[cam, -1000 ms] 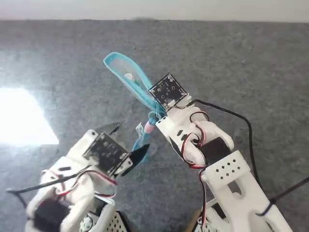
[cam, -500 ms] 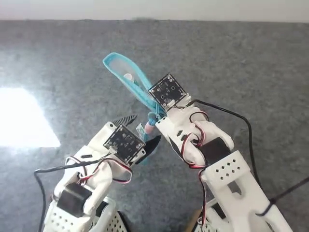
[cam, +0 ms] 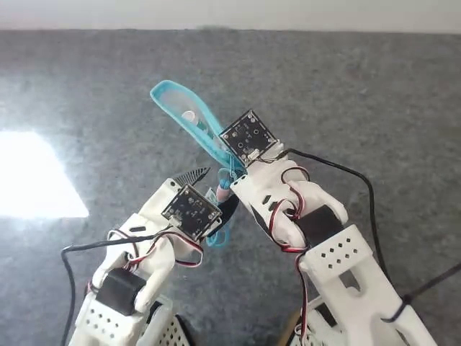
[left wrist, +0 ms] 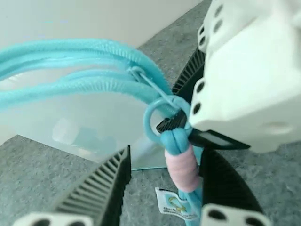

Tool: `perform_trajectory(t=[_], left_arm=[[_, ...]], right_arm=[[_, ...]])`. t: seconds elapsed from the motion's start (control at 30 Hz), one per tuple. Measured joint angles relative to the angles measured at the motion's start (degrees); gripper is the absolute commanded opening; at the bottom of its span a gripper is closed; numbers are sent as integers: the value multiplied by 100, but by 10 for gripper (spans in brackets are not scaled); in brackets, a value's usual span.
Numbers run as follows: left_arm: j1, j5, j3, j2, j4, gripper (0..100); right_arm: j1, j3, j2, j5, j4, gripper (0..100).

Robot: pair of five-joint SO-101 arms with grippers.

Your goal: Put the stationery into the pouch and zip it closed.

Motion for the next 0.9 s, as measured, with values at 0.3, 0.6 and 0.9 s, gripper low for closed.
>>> perform_trajectory(t=[0.3, 0.6, 0.9], left_arm=[[0, 35, 26, -62, -44, 10], [0, 35, -923, -62, 809, 9], [-352, 44, -2215, 484, 1389, 9]], right_arm=[[-53, 0, 0, -9, 0, 8], [-53, 0, 0, -9, 0, 8], [-79, 273, -132, 18, -44, 8]])
